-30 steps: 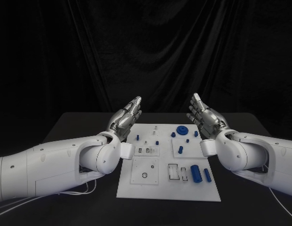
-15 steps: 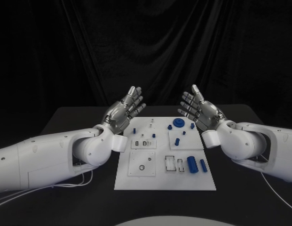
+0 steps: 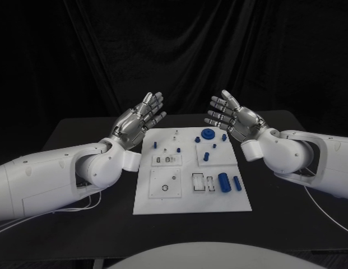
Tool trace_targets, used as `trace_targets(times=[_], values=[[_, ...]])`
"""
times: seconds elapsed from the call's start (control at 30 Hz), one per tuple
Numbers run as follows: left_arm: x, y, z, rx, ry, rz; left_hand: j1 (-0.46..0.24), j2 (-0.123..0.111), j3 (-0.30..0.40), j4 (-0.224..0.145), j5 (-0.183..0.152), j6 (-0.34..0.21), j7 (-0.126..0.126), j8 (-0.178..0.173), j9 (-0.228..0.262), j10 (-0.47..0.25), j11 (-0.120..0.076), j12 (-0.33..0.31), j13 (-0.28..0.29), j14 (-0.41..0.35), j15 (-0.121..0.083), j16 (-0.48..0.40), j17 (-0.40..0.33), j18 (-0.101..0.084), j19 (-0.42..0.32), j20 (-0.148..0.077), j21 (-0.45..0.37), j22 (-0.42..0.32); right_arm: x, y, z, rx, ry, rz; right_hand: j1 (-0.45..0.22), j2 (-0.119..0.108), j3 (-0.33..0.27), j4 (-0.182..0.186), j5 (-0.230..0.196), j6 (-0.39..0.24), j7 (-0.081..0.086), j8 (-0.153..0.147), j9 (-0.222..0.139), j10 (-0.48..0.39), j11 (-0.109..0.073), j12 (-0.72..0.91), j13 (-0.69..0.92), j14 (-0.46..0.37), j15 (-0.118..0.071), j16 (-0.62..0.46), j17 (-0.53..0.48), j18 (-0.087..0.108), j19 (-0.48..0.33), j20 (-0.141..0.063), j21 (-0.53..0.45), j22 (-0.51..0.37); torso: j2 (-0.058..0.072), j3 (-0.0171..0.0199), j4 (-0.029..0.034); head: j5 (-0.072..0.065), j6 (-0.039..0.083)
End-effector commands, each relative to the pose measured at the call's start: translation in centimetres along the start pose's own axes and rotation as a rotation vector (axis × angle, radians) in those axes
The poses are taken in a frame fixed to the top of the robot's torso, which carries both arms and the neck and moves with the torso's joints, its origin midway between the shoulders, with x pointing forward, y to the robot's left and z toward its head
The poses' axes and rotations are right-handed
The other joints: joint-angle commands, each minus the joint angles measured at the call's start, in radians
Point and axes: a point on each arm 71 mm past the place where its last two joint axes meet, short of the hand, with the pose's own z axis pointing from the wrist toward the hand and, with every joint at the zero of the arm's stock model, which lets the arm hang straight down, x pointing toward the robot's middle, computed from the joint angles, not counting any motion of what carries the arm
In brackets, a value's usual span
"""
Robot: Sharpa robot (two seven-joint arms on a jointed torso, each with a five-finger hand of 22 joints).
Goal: Assemble the parts on the task board
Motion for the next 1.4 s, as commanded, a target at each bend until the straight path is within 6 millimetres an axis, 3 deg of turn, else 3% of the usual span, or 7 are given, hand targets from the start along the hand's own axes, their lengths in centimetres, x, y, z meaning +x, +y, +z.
trace_targets(times=[0.03, 0.37, 0.5, 0.83, 1.0, 1.2, 1.4], values=[[-0.1, -1.3, -0.2, 0.177, 0.039, 0.043, 0.047, -0.004, 0.008, 0.0, 0.051, 0.051, 0.025, 0.02, 0.006, 0.026, 0.009, 0.051, 0.007, 0.046, 0.015, 0.061, 0.015, 0.019, 0.061, 0.024, 0.039, 0.025, 0.0, 0.2, -0.1, 0.022, 0.06, 0.014, 0.056, -0.013, 0.016, -0.03, 0.04, 0.033, 0.012, 0.039, 0.007, 0.022, 0.033, 0.068, 0.011, 0.046, 0.018, 0.048, 0.013, -0.007, 0.052, 0.016, 0.03, 0.013, 0.0, 0.0001, -0.0001, -0.008, -0.02], [-1.9, -2.3, -1.0, 0.223, 0.045, 0.169, 0.234, -0.051, 0.072, -0.033, 0.285, 0.138, 0.043, 0.062, 0.013, 0.059, 0.05, 0.19, 0.014, 0.101, 0.064, 0.154, 0.022, 0.019, 0.14, 0.094, 0.08, 0.035, -1.3, 1.9, -0.2, 0.036, 0.081, -0.066, 0.263, -0.064, 0.054, -0.154, 0.091, 0.134, 0.049, 0.181, 0.024, 0.091, 0.081, 0.345, 0.036, 0.372, 0.041, 0.322, 0.07, -0.027, 0.484, 0.022, 0.238, 0.088, 0.004, -0.0017, -0.0036, -0.005, -0.038], [-2.8, -3.1, -1.9, 0.249, 0.027, 0.23, 0.277, -0.073, 0.126, -0.044, 0.321, 0.208, 0.045, 0.079, 0.016, 0.148, 0.096, 0.285, 0.023, 0.179, 0.098, 0.232, 0.03, -0.019, 0.291, 0.103, 0.176, 0.074, -1.4, 4.2, -0.1, 0.032, 0.095, -0.175, 0.33, -0.069, 0.085, -0.216, 0.132, 0.301, 0.069, 0.324, 0.048, 0.223, 0.109, 0.53, 0.052, 0.51, 0.036, 0.384, 0.082, -0.017, 0.553, 0.02, 0.253, 0.083, 0.007, -0.002, -0.0032, -0.001, -0.038], [-3.8, -4.9, -3.1, 0.306, 0.008, 0.306, 0.292, -0.088, 0.159, -0.044, 0.343, 0.242, 0.045, 0.083, 0.018, 0.179, 0.115, 0.316, 0.025, 0.198, 0.107, 0.25, 0.032, -0.037, 0.286, 0.102, 0.177, 0.073, -0.7, 9.7, 0.7, 0.034, 0.09, -0.463, 0.392, -0.09, 0.097, -0.267, 0.093, 0.323, 0.069, 0.33, 0.034, 0.247, 0.108, 0.555, 0.041, 0.591, 0.012, 0.404, 0.073, 0.009, 0.643, 0.015, 0.295, 0.091, 0.05, -0.015, 0.0116, -0.007, -0.038], [-3.6, -6.7, -3.0, 0.342, 0.019, 0.326, 0.288, -0.102, 0.167, -0.038, 0.346, 0.213, 0.051, 0.069, 0.013, 0.161, 0.114, 0.292, 0.02, 0.186, 0.11, 0.237, 0.029, -0.046, 0.266, 0.102, 0.166, 0.067, -0.4, 12.5, 0.7, 0.005, 0.06, -0.825, 0.423, -0.11, 0.086, -0.303, 0.082, 0.407, 0.075, 0.339, 0.034, 0.341, 0.111, 0.595, 0.041, 0.845, -0.072, 0.487, 0.092, 0.017, 0.852, -0.062, 0.514, 0.206, 0.086, -0.0213, 0.0215, -0.018, -0.038], [-3.2, -8.1, -2.3, 0.371, 0.037, 0.331, 0.253, -0.112, 0.163, -0.004, 0.325, 0.165, 0.042, 0.04, 0.008, 0.134, 0.103, 0.25, 0.016, 0.164, 0.108, 0.213, 0.026, -0.051, 0.23, 0.1, 0.146, 0.055, -0.4, 13.9, 0.0, -0.017, 0.011, -1.237, 0.399, -0.122, 0.105, -0.237, -0.12, 0.524, 0.049, 0.251, 0.031, 0.483, 0.067, 0.524, 0.038, 1.07, -0.139, 0.538, 0.121, 0.018, 0.916, -0.124, 0.737, 0.361, 0.125, -0.0325, 0.0325, 0.001, -0.038], [-3.2, -9.0, -2.7, 0.389, 0.028, 0.332, 0.232, -0.111, 0.161, -0.002, 0.313, 0.104, -0.004, 0.005, 0.003, 0.085, 0.096, 0.199, 0.012, 0.128, 0.11, 0.178, 0.022, -0.049, 0.189, 0.1, 0.121, 0.041, 0.2, 14.3, -0.1, -0.058, -0.054, -1.515, 0.421, -0.181, 0.183, -0.142, -0.105, 0.62, 0.043, 0.15, 0.034, 0.647, 0.055, 0.406, 0.037, 1.16, -0.173, 0.71, 0.24, 0.01, 0.982, -0.151, 0.911, 0.525, 0.192, -0.0476, 0.0454, -0.004, -0.038]])
